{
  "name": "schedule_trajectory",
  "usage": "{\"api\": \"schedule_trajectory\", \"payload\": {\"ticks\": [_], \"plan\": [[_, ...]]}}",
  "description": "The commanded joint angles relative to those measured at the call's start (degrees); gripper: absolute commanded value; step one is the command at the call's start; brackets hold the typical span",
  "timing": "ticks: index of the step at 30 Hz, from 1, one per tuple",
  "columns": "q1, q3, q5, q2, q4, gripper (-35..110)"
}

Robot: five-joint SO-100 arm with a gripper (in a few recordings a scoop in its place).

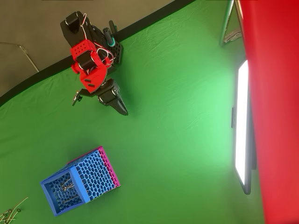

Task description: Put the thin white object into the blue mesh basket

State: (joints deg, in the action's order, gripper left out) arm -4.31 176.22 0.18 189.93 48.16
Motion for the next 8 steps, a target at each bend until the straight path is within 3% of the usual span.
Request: {"api": "schedule_trajectory", "payload": {"ticks": [1,8], "plan": [[-0.5,0.4,0.3,0.5,0.6,1],[-0.6,0.4,0.2,0.5,0.8,1]]}}
